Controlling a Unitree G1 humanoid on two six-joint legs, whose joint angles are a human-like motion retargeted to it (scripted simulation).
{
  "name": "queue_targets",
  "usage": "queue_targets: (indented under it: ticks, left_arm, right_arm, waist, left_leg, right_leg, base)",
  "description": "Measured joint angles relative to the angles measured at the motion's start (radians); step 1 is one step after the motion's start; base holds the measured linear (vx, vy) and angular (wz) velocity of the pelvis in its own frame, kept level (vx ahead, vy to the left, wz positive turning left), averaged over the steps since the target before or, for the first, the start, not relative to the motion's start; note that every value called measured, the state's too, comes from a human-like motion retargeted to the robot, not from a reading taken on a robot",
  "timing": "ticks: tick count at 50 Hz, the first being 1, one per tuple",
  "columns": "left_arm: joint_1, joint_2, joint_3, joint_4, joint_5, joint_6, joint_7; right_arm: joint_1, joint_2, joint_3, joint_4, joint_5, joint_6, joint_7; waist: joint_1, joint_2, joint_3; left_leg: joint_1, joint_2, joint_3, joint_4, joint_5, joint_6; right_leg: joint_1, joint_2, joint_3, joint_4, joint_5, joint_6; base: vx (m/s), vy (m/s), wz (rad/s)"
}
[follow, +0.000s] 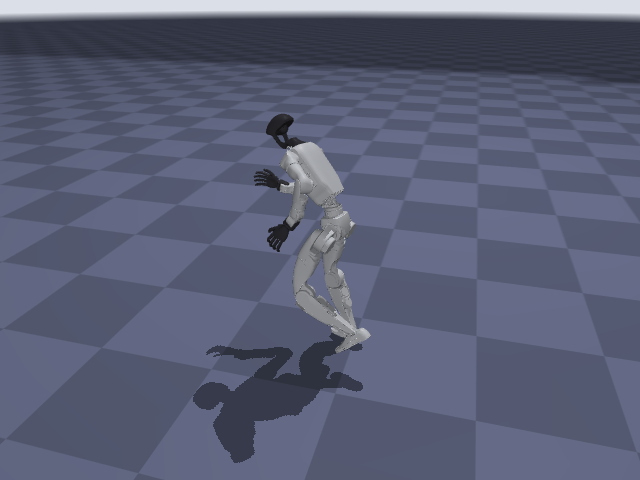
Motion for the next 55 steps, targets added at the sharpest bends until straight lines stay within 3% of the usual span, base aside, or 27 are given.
queue_targets:
  ticks: [3,6,8,10,12,15,16,20,23,25,27,29,31,34,38,40,42,45,47,51,55]
  left_arm:
    - [0.195,0.065,0.022,-0.040,-0.016,0.002,-0.091]
    - [0.332,0.064,0.091,-0.035,-0.075,0.011,-0.143]
    - [0.399,0.053,0.150,-0.014,-0.099,0.021,-0.151]
    - [0.456,0.040,0.220,-0.002,-0.098,0.030,-0.154]
    - [0.502,0.030,0.304,-0.021,-0.096,0.038,-0.163]
    - [0.511,0.000,0.410,-0.061,-0.087,0.033,-0.164]
    - [0.465,-0.021,0.414,-0.052,-0.068,0.022,-0.142]
    - [0.073,-0.127,0.318,0.104,0.003,-0.001,0.000]
    - [-0.366,-0.214,0.273,0.192,0.059,-0.021,0.092]
    - [-0.631,-0.218,0.266,0.155,0.058,-0.056,0.152]
    - [-0.882,-0.167,0.231,0.058,-0.149,-0.184,0.223]
    - [-1.057,0.043,0.190,0.052,0.022,-0.113,0.216]
    - [-1.152,0.179,0.161,-0.022,0.005,-0.142,0.228]
    - [-1.088,0.257,0.219,-0.190,-0.112,-0.213,0.166]
    - [-0.855,0.092,0.327,-0.437,-0.298,-0.212,-0.002]
    - [-0.770,-0.021,0.302,-0.496,-0.328,-0.178,-0.063]
    - [-0.675,-0.095,0.268,-0.490,-0.248,-0.126,-0.107]
    - [-0.522,-0.159,0.226,-0.375,0.015,-0.063,-0.132]
    - [-0.436,-0.166,0.191,-0.193,0.184,-0.022,-0.061]
    - [-0.298,-0.146,0.083,0.289,0.376,0.082,0.119]
    - [-0.093,-0.052,0.112,0.460,0.400,0.092,0.066]
  right_arm:
    - [-0.228,-0.030,0.052,-0.130,-0.010,-0.014,-0.034]
    - [-0.347,0.015,0.044,-0.186,-0.004,-0.034,-0.041]
    - [-0.335,0.072,0.032,-0.218,0.012,-0.050,-0.046]
    - [-0.254,0.112,0.031,-0.260,0.015,-0.057,-0.048]
    - [-0.154,0.115,0.036,-0.292,0.010,-0.049,-0.029]
    - [-0.037,0.095,0.033,-0.295,-0.002,-0.025,0.045]
    - [0.004,0.100,0.032,-0.276,-0.024,-0.016,0.070]
    - [0.221,0.163,0.108,-0.068,-0.148,0.033,0.032]
    - [0.399,0.138,0.113,0.089,-0.212,0.029,-0.041]
    - [0.517,0.047,0.063,0.083,-0.231,-0.002,-0.041]
    - [0.623,-0.074,0.009,0.035,-0.175,-0.024,0.000]
    - [0.729,-0.190,-0.038,0.012,-0.107,-0.039,0.085]
    - [0.817,-0.258,-0.077,0.034,-0.059,-0.029,0.152]
    - [0.958,-0.292,-0.195,0.100,-0.019,0.007,0.260]
    - [1.076,-0.242,-0.326,0.194,0.010,0.067,0.302]
    - [1.088,-0.203,-0.332,0.231,0.038,0.084,0.301]
    - [1.068,-0.168,-0.305,0.271,0.093,0.069,0.293]
    - [0.940,-0.106,-0.218,0.353,0.173,0.028,0.245]
    - [0.810,-0.066,-0.166,0.351,0.224,0.006,0.179]
    - [0.582,-0.035,-0.086,0.083,0.366,-0.054,0.151]
    - [0.351,-0.094,-0.093,-0.296,0.301,-0.086,0.218]
  waist:
    - [0.093,-0.035,-0.011]
    - [0.157,-0.053,-0.020]
    - [0.219,-0.053,-0.028]
    - [0.287,-0.047,-0.041]
    - [0.339,-0.051,-0.057]
    - [0.379,-0.070,-0.056]
    - [0.375,-0.099,-0.035]
    - [0.298,-0.180,0.002]
    - [0.166,-0.156,0.002]
    - [0.053,-0.118,0.002]
    - [-0.049,-0.069,0.001]
    - [-0.127,-0.039,-0.003]
    - [-0.177,-0.038,-0.009]
    - [-0.242,-0.059,-0.019]
    - [-0.290,-0.111,-0.021]
    - [-0.281,-0.149,-0.019]
    - [-0.263,-0.148,-0.015]
    - [-0.218,-0.125,-0.003]
    - [-0.192,-0.132,0.002]
    - [-0.124,-0.161,0.002]
    - [-0.045,-0.214,-0.004]
  left_leg:
    - [-0.077,-0.018,0.055,-0.280,0.004,-0.011]
    - [-0.050,-0.018,0.129,-0.754,0.075,-0.063]
    - [0.006,-0.005,0.165,-1.097,0.112,-0.111]
    - [0.038,0.018,0.150,-1.333,0.073,-0.168]
    - [0.037,0.044,0.111,-1.390,0.041,-0.197]
    - [0.006,0.084,0.144,-1.216,0.210,-0.188]
    - [-0.034,0.068,0.155,-1.075,0.204,-0.166]
    - [-0.168,0.024,0.190,-0.648,0.012,-0.115]
    - [-0.143,-0.006,0.193,-0.656,-0.024,-0.071]
    - [-0.103,-0.016,0.193,-0.711,-0.015,-0.062]
    - [-0.051,0.000,0.205,-0.801,0.009,-0.074]
    - [0.027,0.027,0.244,-0.897,0.033,-0.096]
    - [0.108,0.041,0.315,-0.969,0.053,-0.125]
    - [0.185,0.056,0.418,-0.884,0.032,-0.155]
    - [0.299,0.015,0.472,-0.713,0.011,-0.094]
    - [0.312,-0.009,0.430,-0.568,0.047,-0.035]
    - [0.234,0.012,0.310,-0.318,0.118,-0.027]
    - [0.103,-0.030,0.089,-0.013,0.126,-0.097]
    - [0.054,-0.051,0.044,0.145,0.039,-0.104]
    - [-0.048,-0.084,0.029,0.313,-0.129,0.000]
    - [-0.189,-0.117,-0.012,0.233,-0.150,0.120]
  right_leg:
    - [0.105,-0.032,0.079,-0.073,0.070,0.031]
    - [0.232,-0.059,0.127,-0.165,0.136,0.055]
    - [0.323,-0.059,0.161,-0.206,0.154,0.076]
    - [0.418,-0.065,0.194,-0.229,0.138,0.103]
    - [0.500,-0.095,0.207,-0.223,0.091,0.118]
    - [0.568,-0.158,0.184,-0.091,0.003,0.082]
    - [0.552,-0.207,0.167,0.022,-0.021,0.068]
    - [0.345,-0.342,0.126,0.524,-0.167,-0.012]
    - [0.138,-0.275,0.147,0.694,-0.271,-0.036]
    - [0.006,-0.202,0.143,0.691,-0.280,-0.015]
    - [-0.112,-0.151,0.085,0.584,-0.265,0.004]
    - [-0.181,-0.112,0.001,0.396,-0.221,0.021]
    - [-0.212,-0.076,-0.080,0.143,-0.131,0.058]
    - [-0.164,-0.035,-0.221,-0.276,0.014,0.111]
    - [-0.067,-0.045,-0.357,-0.517,0.155,0.188]
    - [-0.019,-0.047,-0.305,-0.530,0.207,0.182]
    - [-0.001,-0.018,-0.203,-0.452,0.142,0.091]
    - [-0.067,0.027,-0.068,-0.144,-0.013,-0.026]
    - [-0.084,0.049,-0.003,0.004,-0.068,-0.035]
    - [-0.027,0.101,0.166,0.085,-0.102,0.007]
    - [0.087,0.126,0.348,-0.009,-0.008,0.078]
  base:
    - [1.07,0.18,-0.97]
    - [1.14,0.25,-0.64]
    - [1.22,0.33,-1.09]
    - [1.25,0.40,-1.24]
    - [1.21,0.44,-1.00]
    - [1.10,0.42,-0.51]
    - [0.96,0.38,0.04]
    - [0.74,0.27,0.42]
    - [0.50,0.15,0.32]
    - [0.43,0.13,0.00]
    - [0.42,0.09,-0.62]
    - [0.45,0.03,-1.39]
    - [0.52,0.00,-1.92]
    - [0.67,0.00,-1.83]
    - [0.76,-0.04,-1.64]
    - [0.71,-0.07,-1.98]
    - [0.67,-0.02,-2.47]
    - [0.61,0.07,-3.18]
    - [0.59,0.07,-3.47]
    - [0.57,0.06,-3.52]
    - [0.57,-0.01,-3.13]
